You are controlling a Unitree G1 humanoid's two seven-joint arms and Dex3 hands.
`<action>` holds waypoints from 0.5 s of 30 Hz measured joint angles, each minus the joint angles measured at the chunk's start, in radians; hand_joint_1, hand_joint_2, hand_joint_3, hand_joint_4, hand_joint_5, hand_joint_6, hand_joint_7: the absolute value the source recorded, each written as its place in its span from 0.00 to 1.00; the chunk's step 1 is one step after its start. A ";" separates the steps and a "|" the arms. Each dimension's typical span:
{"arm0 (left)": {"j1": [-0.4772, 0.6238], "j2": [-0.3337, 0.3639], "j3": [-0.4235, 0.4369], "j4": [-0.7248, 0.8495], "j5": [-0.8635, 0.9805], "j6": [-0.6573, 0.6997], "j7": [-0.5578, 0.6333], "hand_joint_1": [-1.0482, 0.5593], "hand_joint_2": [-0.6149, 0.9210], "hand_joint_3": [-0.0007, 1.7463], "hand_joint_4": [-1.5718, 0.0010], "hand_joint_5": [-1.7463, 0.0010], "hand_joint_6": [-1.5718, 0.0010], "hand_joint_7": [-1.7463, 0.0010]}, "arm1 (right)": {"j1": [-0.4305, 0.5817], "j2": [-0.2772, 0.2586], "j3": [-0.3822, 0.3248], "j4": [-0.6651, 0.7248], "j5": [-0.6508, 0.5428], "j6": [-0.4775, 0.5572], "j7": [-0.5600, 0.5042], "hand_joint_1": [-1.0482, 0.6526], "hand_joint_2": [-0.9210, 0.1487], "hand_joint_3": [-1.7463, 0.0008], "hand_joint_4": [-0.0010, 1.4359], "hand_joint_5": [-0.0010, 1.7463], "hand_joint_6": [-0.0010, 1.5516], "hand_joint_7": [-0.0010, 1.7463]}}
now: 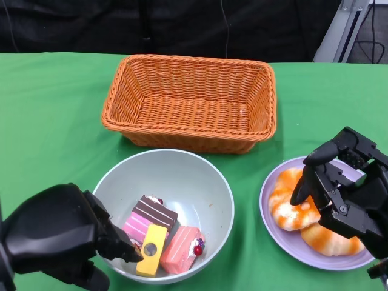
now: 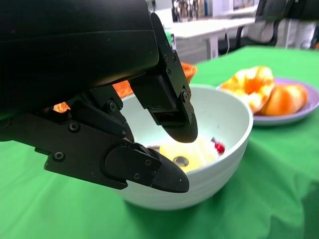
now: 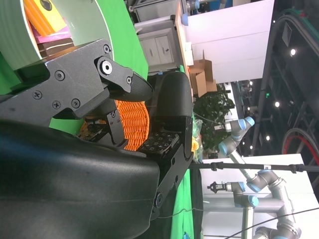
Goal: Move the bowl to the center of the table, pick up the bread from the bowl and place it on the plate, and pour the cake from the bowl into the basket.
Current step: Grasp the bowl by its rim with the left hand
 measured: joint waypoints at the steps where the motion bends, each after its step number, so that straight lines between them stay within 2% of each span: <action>1: 0.000 0.002 -0.012 -0.002 0.014 0.012 0.002 0.27 1.00 0.02 0.36 0.97 0.38 1.00 | 0.001 0.000 0.000 -0.001 0.002 0.000 0.000 0.55 0.20 0.54 0.48 0.92 0.43 0.69; 15: -0.037 0.050 -0.144 -0.025 0.024 0.090 0.017 0.28 1.00 0.04 0.37 0.99 0.38 1.00 | 0.005 0.007 0.001 -0.001 0.012 0.001 -0.003 0.55 0.18 0.56 0.47 0.92 0.42 0.69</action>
